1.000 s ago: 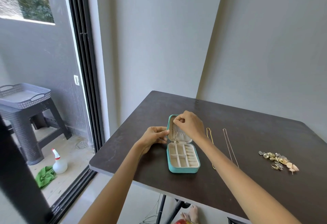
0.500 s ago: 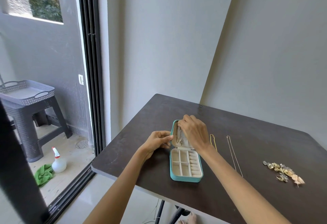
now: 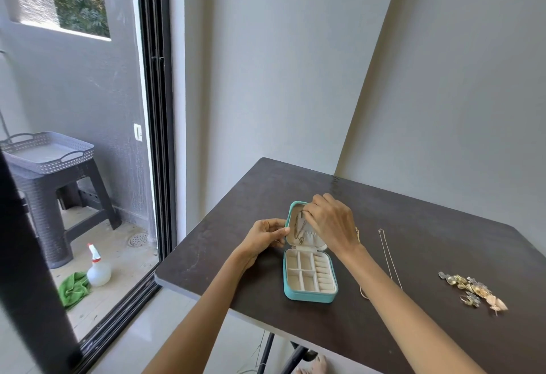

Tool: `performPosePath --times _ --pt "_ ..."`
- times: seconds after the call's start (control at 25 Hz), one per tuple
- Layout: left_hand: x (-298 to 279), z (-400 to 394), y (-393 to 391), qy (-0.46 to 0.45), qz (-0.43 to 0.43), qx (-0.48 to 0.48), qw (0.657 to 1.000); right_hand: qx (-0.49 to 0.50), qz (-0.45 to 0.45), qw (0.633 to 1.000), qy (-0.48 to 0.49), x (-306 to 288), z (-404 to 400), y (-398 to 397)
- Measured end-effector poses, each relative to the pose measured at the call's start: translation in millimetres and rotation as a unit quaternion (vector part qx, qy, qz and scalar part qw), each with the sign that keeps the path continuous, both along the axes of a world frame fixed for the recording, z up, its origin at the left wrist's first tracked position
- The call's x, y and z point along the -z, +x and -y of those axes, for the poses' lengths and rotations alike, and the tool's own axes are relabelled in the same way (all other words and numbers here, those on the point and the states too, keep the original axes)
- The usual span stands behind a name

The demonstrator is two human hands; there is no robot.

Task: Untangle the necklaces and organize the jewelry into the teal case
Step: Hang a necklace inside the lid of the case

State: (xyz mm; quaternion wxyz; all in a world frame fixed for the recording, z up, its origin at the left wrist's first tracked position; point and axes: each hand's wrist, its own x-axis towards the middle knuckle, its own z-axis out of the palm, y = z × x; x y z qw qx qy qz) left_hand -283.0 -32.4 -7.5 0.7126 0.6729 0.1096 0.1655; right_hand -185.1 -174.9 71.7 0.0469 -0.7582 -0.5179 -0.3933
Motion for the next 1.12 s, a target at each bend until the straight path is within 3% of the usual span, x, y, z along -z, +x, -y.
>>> performPosePath --times 0.2,0.64,0.96,1.12 --pt "-1 1 -3 0.004 0.001 -0.001 1.0 -0.015 -0.035 0.999 0.036 2 4 -1" --pt "-1 1 -3 0.029 0.0 0.013 0.999 -0.035 0.091 0.994 -0.052 -5 -1 9" --pt "3 -2 -1 0.019 0.004 0.012 1.0 -0.057 0.033 0.998 -0.001 -4 -6 12" --pt "2 -2 -1 0.006 0.002 0.01 1.0 -0.069 0.018 0.997 -0.025 -6 -8 12"
